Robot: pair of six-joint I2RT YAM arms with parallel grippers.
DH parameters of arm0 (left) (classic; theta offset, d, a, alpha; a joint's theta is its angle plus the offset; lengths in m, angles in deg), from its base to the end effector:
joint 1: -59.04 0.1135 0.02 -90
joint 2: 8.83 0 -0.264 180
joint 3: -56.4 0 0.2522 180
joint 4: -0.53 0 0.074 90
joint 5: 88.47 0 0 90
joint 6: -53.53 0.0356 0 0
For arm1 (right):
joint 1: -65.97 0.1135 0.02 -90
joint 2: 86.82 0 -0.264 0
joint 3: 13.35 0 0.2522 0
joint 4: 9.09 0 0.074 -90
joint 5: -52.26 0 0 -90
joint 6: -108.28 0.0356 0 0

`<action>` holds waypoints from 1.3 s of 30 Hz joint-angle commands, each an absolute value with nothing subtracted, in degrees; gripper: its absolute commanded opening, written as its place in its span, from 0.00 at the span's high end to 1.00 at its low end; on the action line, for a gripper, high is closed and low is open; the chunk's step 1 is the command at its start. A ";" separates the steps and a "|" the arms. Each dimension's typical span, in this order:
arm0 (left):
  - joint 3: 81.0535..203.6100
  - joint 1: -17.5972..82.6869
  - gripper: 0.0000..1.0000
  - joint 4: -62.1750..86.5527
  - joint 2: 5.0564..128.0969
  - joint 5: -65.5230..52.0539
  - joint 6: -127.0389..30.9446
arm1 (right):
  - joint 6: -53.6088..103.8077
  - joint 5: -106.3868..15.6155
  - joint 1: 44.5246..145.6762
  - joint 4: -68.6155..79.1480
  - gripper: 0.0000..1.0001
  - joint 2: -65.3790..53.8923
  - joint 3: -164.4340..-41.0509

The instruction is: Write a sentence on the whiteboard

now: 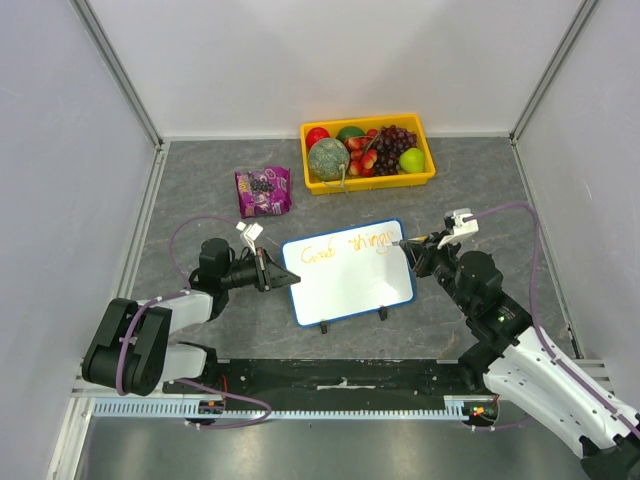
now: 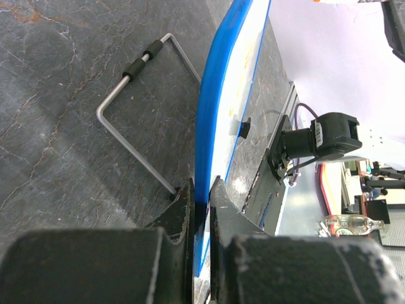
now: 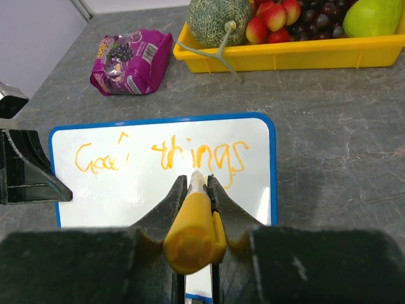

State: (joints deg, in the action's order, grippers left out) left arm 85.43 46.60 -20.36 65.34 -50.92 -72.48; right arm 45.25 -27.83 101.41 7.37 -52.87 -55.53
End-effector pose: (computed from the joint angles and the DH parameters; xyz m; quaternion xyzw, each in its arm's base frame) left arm 0.2020 -0.0735 0.1494 0.0809 0.7865 -0.5382 0.2918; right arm 0.1327 0.0869 0.2814 0.0008 0.7553 0.2820 0.5916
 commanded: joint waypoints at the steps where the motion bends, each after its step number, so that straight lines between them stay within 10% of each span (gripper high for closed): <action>1: 85.10 47.18 0.98 -16.56 67.11 -42.07 -69.60 | 44.39 -29.83 101.57 5.73 1.00 -51.14 -56.55; 39: 85.28 47.27 0.98 -16.82 67.72 -42.59 -69.78 | 47.29 -21.75 127.49 -12.91 1.00 -31.98 -59.98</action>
